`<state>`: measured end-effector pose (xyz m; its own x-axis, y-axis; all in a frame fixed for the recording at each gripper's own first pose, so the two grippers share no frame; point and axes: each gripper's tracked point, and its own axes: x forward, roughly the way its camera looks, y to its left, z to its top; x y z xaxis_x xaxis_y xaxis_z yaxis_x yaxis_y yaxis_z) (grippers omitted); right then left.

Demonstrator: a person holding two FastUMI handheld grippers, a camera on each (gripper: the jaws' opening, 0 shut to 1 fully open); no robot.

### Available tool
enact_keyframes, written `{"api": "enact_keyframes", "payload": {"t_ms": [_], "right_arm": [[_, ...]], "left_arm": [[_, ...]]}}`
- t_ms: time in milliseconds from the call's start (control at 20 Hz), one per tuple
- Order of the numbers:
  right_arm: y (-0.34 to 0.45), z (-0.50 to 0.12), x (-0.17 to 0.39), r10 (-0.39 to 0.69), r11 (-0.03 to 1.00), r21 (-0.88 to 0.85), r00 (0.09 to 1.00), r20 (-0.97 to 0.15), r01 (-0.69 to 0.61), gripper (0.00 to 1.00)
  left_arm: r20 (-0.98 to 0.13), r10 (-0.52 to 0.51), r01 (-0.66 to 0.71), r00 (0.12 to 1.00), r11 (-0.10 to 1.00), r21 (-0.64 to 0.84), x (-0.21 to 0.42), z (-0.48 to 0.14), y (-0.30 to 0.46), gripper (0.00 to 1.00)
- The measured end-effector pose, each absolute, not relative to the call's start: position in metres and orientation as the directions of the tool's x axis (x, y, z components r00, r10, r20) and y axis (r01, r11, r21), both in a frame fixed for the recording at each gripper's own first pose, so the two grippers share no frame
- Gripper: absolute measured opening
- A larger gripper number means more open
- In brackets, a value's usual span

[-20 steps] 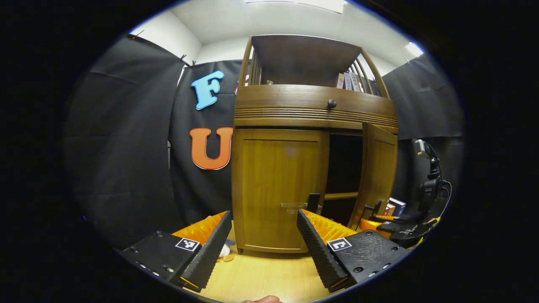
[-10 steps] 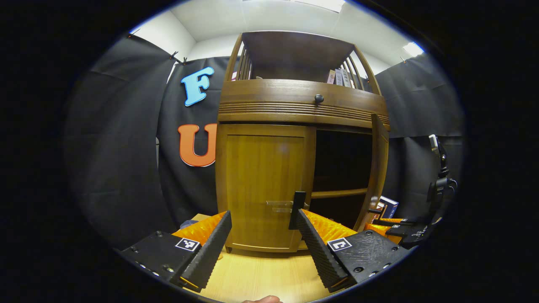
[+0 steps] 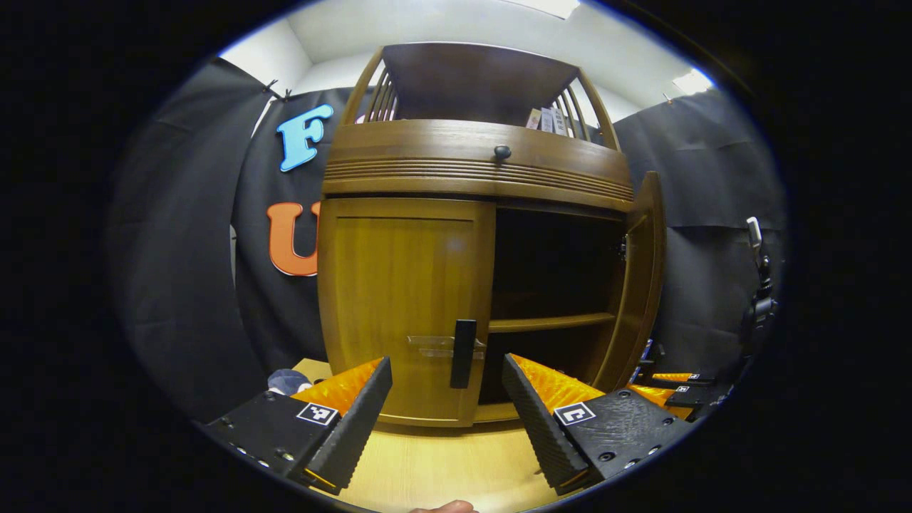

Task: Open the right door of the double-door shoe cabinet with the right hand, and open the left door with the left hand.

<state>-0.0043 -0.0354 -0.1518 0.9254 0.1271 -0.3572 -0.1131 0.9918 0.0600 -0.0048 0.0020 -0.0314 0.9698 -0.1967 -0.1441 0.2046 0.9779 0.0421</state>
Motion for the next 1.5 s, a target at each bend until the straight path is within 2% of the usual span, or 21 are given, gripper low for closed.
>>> {"api": "enact_keyframes", "payload": {"t_ms": [350,700,750,800,850,1100,1200,1500], "right_arm": [[-0.066,-0.150,-0.022,0.063,0.997,0.057,0.933,-0.355,-0.046,0.22],[-0.102,-0.147,-0.036,-0.030,0.998,0.045,0.938,-0.347,0.049,0.14],[-0.108,-0.146,-0.037,-0.049,0.997,0.043,0.937,-0.346,0.068,0.13],[-0.114,-0.147,-0.038,-0.068,0.996,0.036,0.935,-0.347,0.085,0.11],[-0.120,-0.146,-0.038,-0.087,0.994,0.028,0.934,-0.346,0.103,0.10],[-0.146,-0.149,-0.040,-0.162,0.984,0.009,0.923,-0.348,0.177,0.07],[-0.153,-0.149,-0.042,-0.157,0.983,0.037,0.919,-0.361,0.182,0.04],[-0.167,-0.149,-0.045,-0.118,0.988,0.047,0.914,-0.389,0.148,0.04]], "left_arm": [[-0.162,-0.250,0.259,0.955,0.965,0.035,-0.003,-0.039,-0.019,0.94],[-0.181,-0.289,0.300,0.940,0.953,0.037,-0.004,-0.046,-0.030,0.94],[-0.185,-0.294,0.305,0.938,0.952,0.036,-0.004,-0.047,-0.031,0.84],[-0.188,-0.298,0.310,0.936,0.950,0.036,-0.005,-0.047,-0.032,0.84],[-0.190,-0.301,0.314,0.934,0.949,0.037,-0.004,-0.048,-0.034,0.94],[-0.212,-0.326,0.339,0.921,0.940,0.028,-0.006,-0.055,-0.040,0.94],[-0.216,-0.332,0.345,0.918,0.938,0.028,-0.005,-0.057,-0.041,0.95],[-0.226,-0.328,0.344,0.917,0.939,0.032,0.000,-0.063,-0.041,0.94]]}}
